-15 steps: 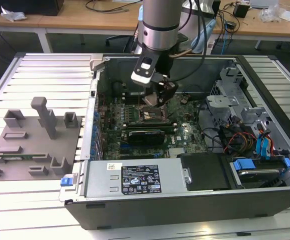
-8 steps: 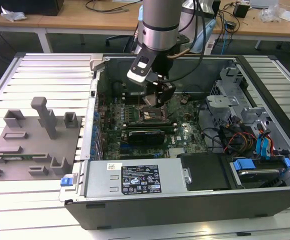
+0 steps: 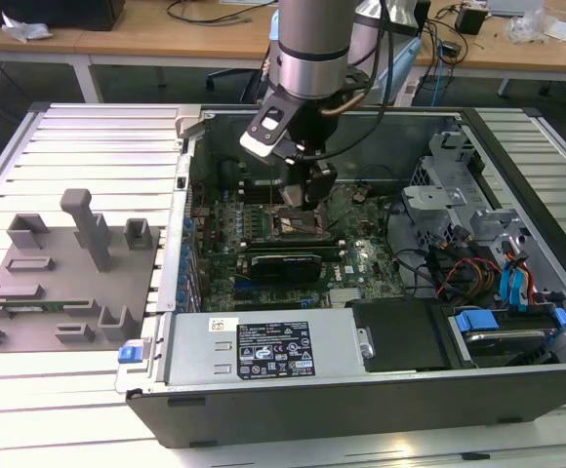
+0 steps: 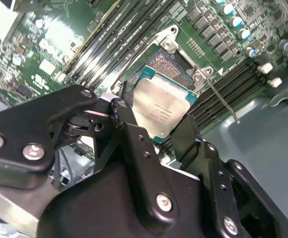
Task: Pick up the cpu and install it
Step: 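Place the cpu into insertion slot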
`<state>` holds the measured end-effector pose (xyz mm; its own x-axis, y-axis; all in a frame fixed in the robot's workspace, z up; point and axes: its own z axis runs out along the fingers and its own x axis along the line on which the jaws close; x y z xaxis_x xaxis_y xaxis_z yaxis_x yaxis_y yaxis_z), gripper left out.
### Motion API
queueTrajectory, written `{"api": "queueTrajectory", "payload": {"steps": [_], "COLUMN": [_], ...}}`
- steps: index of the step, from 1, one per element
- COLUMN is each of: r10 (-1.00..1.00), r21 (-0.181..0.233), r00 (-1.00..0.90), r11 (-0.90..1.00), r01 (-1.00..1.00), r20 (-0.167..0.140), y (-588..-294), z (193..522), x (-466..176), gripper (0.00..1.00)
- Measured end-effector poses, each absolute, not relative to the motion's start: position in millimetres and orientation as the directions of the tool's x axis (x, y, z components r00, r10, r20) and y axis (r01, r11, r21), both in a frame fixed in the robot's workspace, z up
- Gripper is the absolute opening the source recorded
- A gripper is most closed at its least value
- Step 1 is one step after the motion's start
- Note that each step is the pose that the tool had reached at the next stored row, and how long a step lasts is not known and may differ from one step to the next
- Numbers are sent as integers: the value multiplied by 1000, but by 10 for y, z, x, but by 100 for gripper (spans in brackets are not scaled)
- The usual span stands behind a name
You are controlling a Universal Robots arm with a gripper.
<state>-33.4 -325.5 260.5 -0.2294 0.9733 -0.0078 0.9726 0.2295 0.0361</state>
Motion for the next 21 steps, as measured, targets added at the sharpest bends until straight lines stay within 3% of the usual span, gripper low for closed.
{"api": "queueTrajectory", "payload": {"steps": [6,21], "r10": [993,998], "r21": [36,36], "r00": [-118,-70], "r11": [118,70], "r01": [992,997], "r20": [-8,-8], "y": [-3256,-3255], "z": [2601,2411], "x": [-334,-333], "gripper": [54,54]}}
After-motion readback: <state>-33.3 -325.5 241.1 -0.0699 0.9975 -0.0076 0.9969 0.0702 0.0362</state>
